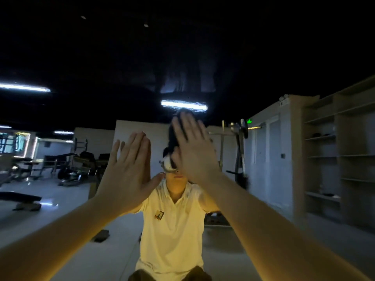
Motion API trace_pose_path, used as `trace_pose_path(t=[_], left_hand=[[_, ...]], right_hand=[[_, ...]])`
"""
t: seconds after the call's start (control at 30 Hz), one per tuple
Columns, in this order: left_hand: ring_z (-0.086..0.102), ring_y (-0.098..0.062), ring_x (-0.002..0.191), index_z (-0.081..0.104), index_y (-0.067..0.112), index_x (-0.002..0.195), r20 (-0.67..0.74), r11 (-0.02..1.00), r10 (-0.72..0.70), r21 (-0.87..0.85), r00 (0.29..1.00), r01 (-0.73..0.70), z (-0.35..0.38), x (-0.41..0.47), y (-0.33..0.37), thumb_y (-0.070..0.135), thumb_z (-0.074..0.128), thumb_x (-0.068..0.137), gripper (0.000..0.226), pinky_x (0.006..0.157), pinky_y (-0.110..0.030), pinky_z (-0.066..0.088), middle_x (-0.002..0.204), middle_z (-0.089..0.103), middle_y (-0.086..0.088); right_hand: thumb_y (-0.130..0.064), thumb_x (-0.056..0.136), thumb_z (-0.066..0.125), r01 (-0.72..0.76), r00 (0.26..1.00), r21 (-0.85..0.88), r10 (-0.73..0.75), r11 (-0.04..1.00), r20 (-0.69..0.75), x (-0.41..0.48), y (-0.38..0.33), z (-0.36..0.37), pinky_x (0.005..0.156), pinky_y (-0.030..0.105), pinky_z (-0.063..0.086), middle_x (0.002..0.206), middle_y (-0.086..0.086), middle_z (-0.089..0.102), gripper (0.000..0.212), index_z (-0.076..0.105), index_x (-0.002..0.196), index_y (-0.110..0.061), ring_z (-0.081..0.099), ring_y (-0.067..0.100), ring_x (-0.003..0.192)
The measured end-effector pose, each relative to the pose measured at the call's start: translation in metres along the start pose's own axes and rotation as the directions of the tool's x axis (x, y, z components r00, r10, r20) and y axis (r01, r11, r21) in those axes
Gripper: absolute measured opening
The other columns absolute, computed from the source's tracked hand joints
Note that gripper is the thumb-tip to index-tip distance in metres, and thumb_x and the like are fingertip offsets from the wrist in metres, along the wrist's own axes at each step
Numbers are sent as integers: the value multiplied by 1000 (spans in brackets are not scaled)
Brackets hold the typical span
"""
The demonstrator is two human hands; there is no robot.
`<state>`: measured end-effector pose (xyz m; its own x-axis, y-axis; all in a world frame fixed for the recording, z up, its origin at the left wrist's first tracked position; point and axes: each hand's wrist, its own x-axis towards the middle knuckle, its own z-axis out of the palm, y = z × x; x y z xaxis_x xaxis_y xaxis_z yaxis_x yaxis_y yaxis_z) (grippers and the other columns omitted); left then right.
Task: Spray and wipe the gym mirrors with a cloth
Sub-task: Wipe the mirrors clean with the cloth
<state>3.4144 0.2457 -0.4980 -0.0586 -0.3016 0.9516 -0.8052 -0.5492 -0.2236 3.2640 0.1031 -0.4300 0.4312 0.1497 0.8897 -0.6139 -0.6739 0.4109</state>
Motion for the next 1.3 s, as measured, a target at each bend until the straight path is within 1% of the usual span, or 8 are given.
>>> trace_pose_path(t=[0.27,0.47,0.57,0.7,0.9,1.1,1.2,1.3], left_hand=[[9,-36,161,16,-5,162,9,993,-114,-15,993,114,12,1,41,86,20,94,114,127,-62,14,172,11,-24],[14,-36,160,20,-3,162,-19,983,-172,-63,985,171,9,-4,50,79,23,97,105,128,-58,13,171,18,-24],[19,-36,159,24,-2,162,-33,987,-142,-81,989,139,9,-18,48,73,20,101,96,127,-58,15,169,23,-24],[19,-36,159,25,-2,162,52,995,-98,-6,994,98,13,-49,35,62,39,100,90,126,-61,20,169,25,-23],[25,-40,156,33,-4,158,97,999,-49,-2,994,49,12,-77,27,52,51,97,85,124,-59,22,167,27,-27],[7,-36,161,25,-3,162,68,993,-43,-108,997,50,11,-71,50,49,50,100,84,130,-56,10,171,15,-25],[4,-35,162,22,-5,162,38,983,-39,-177,999,45,16,-70,79,46,53,101,85,129,-59,13,171,13,-25],[1,-36,162,17,-6,162,40,982,-64,-176,997,70,26,-69,94,50,52,101,91,129,-60,11,172,9,-26]], right_hand=[[-40,102,21,-401,916,-27,401,916,2,-87,146,-8,128,52,15,170,21,10,72,6,165,-7,9,35,158],[-35,97,27,-621,783,73,622,781,3,-89,143,-7,126,57,16,166,29,18,75,12,162,0,17,43,154],[-35,98,25,-564,823,103,568,820,-19,-73,103,-5,126,57,15,167,29,16,75,11,162,0,16,43,155],[-38,101,28,-394,919,83,395,915,12,-58,29,2,128,54,9,171,22,4,76,3,164,-5,3,36,159],[-43,100,25,-44,995,101,34,994,97,-50,-58,3,129,50,5,172,19,3,75,9,164,-9,0,32,159],[-42,100,33,-42,992,60,35,997,119,-76,-22,1,130,48,8,172,16,7,76,8,165,-12,3,29,159],[-44,97,31,-186,972,-16,186,982,144,-111,31,2,130,49,6,172,17,2,81,2,165,-10,0,31,159],[-40,94,28,-425,892,-46,427,904,145,-145,90,-6,127,54,19,170,21,8,81,6,164,-7,9,37,158]])
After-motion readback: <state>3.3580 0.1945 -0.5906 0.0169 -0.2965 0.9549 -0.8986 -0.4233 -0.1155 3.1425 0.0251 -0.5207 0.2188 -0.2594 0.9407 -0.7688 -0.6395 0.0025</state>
